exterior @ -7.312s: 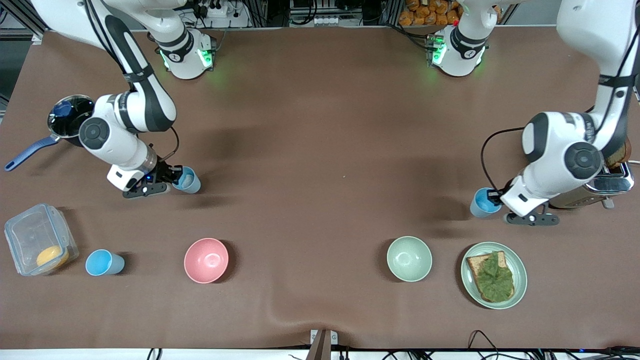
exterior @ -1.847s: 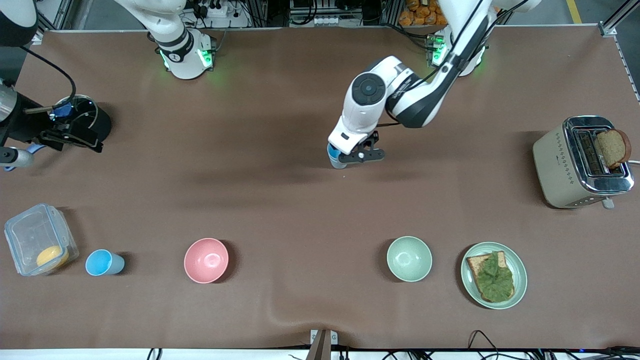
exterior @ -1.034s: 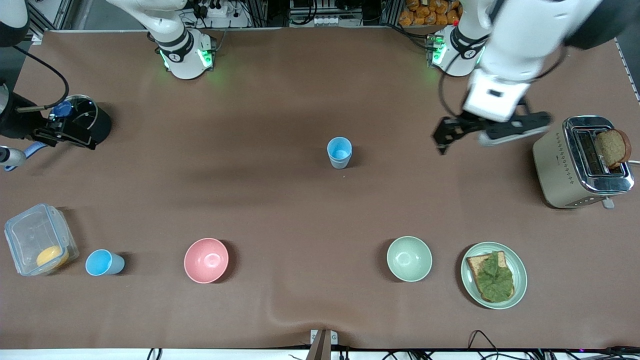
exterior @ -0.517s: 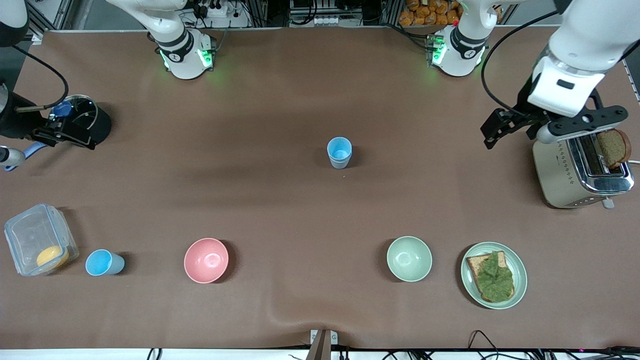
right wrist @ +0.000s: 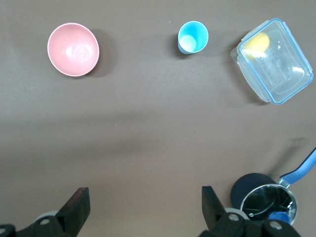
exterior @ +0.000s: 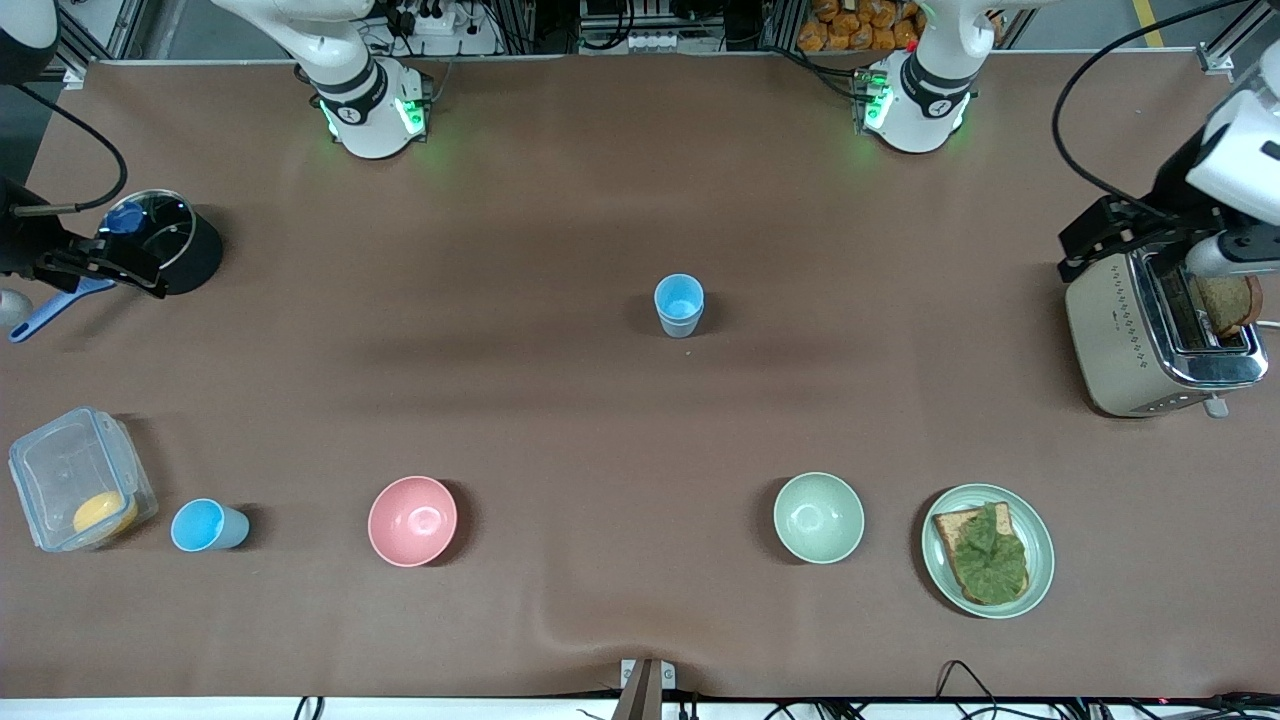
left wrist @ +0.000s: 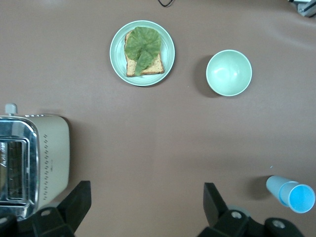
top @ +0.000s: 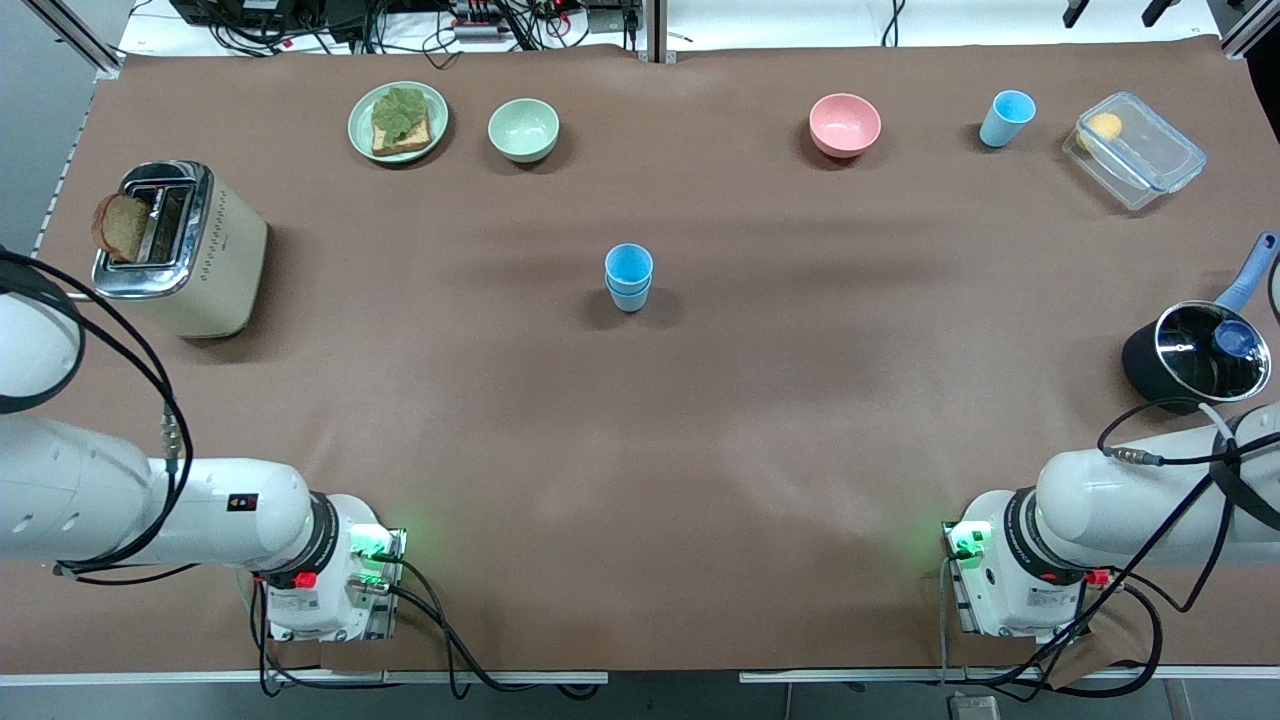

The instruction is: Stack blue cups with both arms

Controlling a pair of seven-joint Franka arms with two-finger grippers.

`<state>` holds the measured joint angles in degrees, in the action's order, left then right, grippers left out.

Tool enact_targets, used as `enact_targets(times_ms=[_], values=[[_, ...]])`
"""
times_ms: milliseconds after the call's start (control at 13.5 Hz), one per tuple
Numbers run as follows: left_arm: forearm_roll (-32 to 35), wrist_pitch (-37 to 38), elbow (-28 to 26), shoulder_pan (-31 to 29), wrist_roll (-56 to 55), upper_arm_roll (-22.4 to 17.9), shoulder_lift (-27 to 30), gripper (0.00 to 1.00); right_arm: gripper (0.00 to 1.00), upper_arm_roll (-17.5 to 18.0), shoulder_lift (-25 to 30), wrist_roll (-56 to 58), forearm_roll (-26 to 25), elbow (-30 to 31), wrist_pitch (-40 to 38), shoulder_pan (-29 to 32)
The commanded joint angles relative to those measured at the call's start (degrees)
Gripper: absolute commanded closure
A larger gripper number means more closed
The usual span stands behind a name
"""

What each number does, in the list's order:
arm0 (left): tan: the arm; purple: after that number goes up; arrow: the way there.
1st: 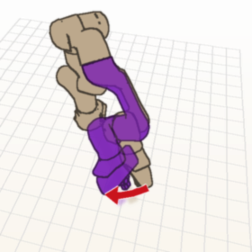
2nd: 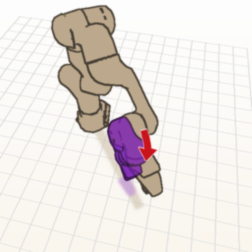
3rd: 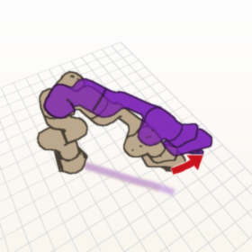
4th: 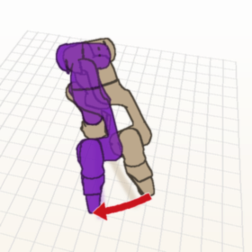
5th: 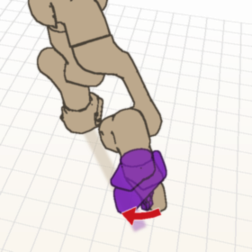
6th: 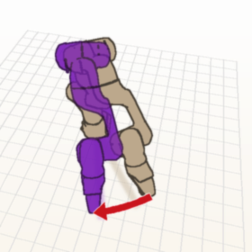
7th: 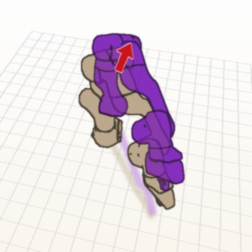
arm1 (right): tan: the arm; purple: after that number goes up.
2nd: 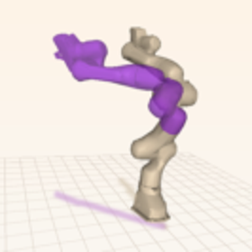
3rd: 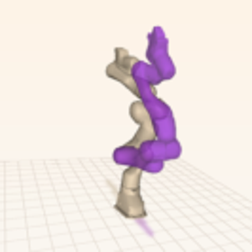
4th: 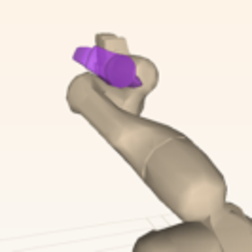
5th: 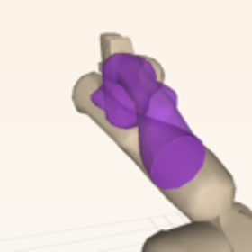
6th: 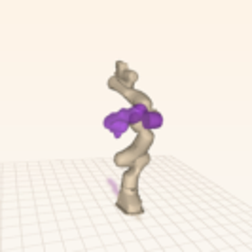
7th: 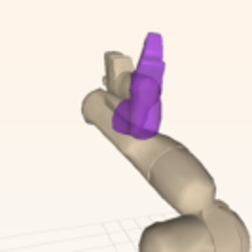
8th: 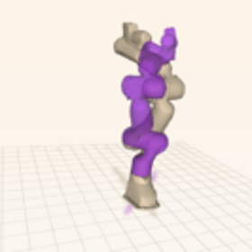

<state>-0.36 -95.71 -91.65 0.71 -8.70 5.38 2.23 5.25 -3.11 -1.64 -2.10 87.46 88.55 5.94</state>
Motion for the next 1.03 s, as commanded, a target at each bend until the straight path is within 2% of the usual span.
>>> enact_targets(times_ms=[0,222,960], values=[[-1.13,2.8,1.73,1.75,1.75,-1.95,-0.73,0.0,0.0,-0.59,-0.49,2.17,-0.8,-1.15,-2.84,-0.66],[-0.69,6.84,4.98,1.75,1.75,-1.95,-2.49,0.0,0.0,-0.41,-0.31,1.64,-0.89,-1.16,-3.2,-1.02],[-0.6,8.52,4.9,1.4,1.84,-2.04,-1.35,0.0,0.0,-0.41,0.12,1.73,0.96,-0.98,-4.0,-0.93]])
